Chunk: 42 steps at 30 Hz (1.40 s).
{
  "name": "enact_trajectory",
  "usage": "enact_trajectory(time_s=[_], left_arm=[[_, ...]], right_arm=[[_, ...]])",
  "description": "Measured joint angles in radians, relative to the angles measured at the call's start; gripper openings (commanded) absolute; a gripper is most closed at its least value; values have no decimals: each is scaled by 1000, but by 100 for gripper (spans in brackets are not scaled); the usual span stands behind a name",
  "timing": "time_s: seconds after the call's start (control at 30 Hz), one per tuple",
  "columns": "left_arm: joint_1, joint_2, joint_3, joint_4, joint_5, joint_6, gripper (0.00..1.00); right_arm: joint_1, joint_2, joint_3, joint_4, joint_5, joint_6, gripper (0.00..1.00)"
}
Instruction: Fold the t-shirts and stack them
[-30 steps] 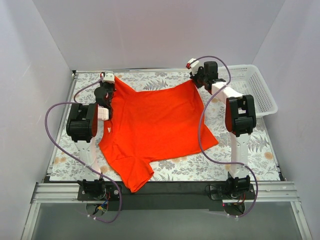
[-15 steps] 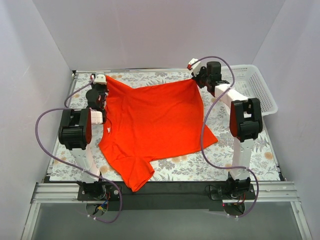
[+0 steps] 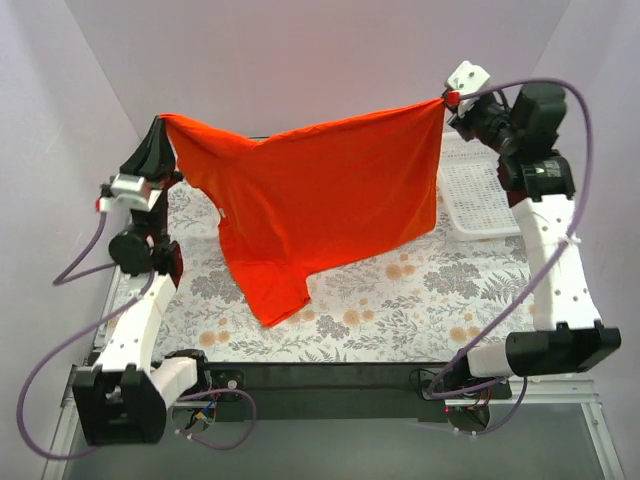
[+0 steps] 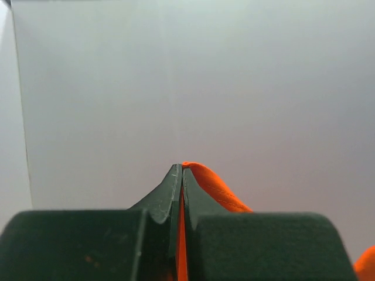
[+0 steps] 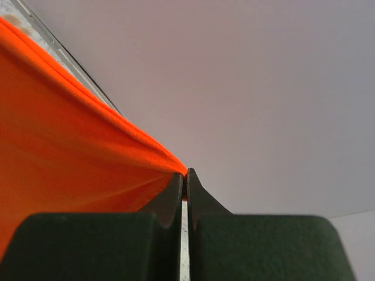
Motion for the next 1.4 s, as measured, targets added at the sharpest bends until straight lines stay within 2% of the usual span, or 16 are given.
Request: enact_trajectory(time_s=[0.1, 0.2, 0.23, 0.37, 0.53, 0.6, 0.7, 0.87, 0.93, 0.97, 1.0, 1.23, 1.4], left_arm=[[0, -166, 17, -24, 43, -66, 0], [0, -266, 82, -46, 59, -112, 0], [0, -278, 100, -48, 60, -119, 0], [0, -275, 173, -73, 51, -120, 0], [0, -204, 187, -82, 5, -90, 0], [0, -158, 187, -84, -20, -79, 0], [0, -86, 187, -100, -50, -59, 0], [0, 81, 174, -95, -105, -13, 0], [0, 177, 166, -78, -128, 0, 0], [0, 237, 161, -75, -138, 7, 0], [0, 334, 145, -88, -149, 14, 0], [0, 768, 196, -88, -174, 41, 0], [0, 886, 216, -135, -180, 64, 0]], right_arm=[[-12, -53, 200, -167, -23, -8, 1], [-25, -115, 479, -329, -34, -14, 1], [-26, -132, 522, -354, -34, -14, 1], [-26, -160, 619, -408, -33, -14, 1], [-29, -100, 625, -440, -33, -14, 1], [-31, -63, 621, -436, -31, -13, 1], [-32, -18, 530, -385, -29, -6, 1], [-31, 80, 300, -237, -34, 35, 1], [-21, 166, 235, -163, -30, 54, 1], [-1, 312, 167, -62, 7, 70, 1], [1, 326, 162, -56, 10, 71, 1], [128, 753, 199, 92, 234, 60, 1], [199, 931, 254, 126, 373, 35, 1]])
